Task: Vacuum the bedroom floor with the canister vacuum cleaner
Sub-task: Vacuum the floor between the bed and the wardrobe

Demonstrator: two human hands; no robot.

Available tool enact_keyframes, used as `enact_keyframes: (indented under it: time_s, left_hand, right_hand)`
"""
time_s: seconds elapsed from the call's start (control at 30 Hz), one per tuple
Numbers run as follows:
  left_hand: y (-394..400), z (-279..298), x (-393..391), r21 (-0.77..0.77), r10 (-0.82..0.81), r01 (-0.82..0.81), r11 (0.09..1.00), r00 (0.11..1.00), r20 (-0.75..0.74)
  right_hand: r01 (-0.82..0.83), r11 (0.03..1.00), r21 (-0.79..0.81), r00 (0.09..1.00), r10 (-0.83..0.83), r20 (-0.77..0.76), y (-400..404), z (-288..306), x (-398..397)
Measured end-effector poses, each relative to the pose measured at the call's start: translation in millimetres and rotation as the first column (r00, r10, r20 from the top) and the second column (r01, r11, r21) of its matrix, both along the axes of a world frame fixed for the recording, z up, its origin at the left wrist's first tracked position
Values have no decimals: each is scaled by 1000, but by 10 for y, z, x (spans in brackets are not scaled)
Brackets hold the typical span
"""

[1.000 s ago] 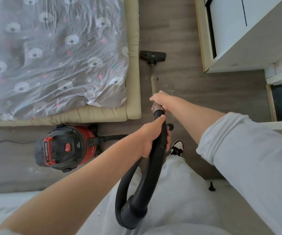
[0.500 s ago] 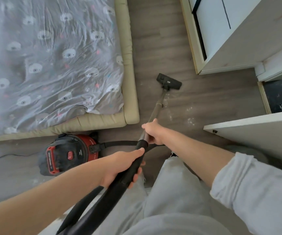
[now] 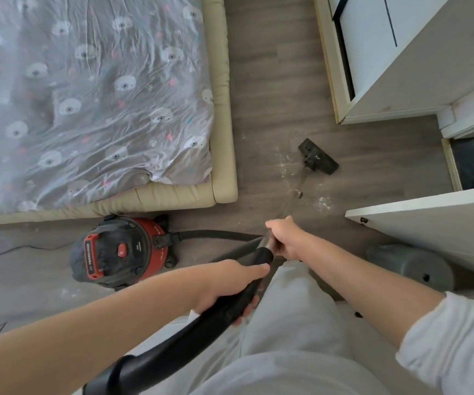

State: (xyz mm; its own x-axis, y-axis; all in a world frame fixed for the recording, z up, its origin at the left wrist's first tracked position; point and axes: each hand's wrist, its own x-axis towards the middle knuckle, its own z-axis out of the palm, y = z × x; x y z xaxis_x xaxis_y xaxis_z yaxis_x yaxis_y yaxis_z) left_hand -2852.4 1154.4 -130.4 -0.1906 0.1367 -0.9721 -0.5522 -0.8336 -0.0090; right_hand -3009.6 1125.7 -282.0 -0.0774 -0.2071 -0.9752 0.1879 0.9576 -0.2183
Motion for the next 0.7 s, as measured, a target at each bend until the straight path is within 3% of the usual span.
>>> enact_keyframes:
  time_s: [0.17, 0.27, 0.43, 0.47, 0.5, 0.57, 0.6, 0.67, 0.7]
  left_hand:
    - [-280, -466, -989, 45, 102, -98, 994, 987, -120]
    - [-387, -647, -1377, 65, 182, -173, 983, 970, -164]
    - [-413, -799, -1652, 7, 255, -256, 967, 960, -119]
    - [-435, -818, -1607, -4, 262, -264, 964, 959, -107]
    - [-475, -831, -1530, -12, 271, -274, 962, 958, -94]
    - [-562, -793, -1361, -12, 274, -275, 961, 960, -66]
    - [-601, -761, -1284, -17, 261, -262, 965, 964, -57]
    - [-635, -701, -1156, -37, 240, -241, 970, 970, -31]
    - [-631, -673, -1112, -40, 236, -236, 971, 972, -21]
  right_hand:
    - [-3, 999, -42, 976, -6, -217, -435, -140, -902]
    - [-36, 999, -41, 963, 24, -269, -535, -149, -1224]
    - [166, 986, -18, 986, -166, 11, -205, 28, -1429]
    - [161, 986, -33, 986, -162, -29, -126, 49, -1557]
    - [147, 986, -76, 968, -160, -195, -35, 82, -1758]
    - [194, 968, -162, 771, -252, -585, 193, 285, -2287]
    - [284, 941, -183, 648, -329, -687, 325, 415, -2580]
    - [431, 883, -186, 485, -401, -778, 533, 619, -3112]
    - [445, 874, -194, 452, -406, -794, 565, 722, -3321]
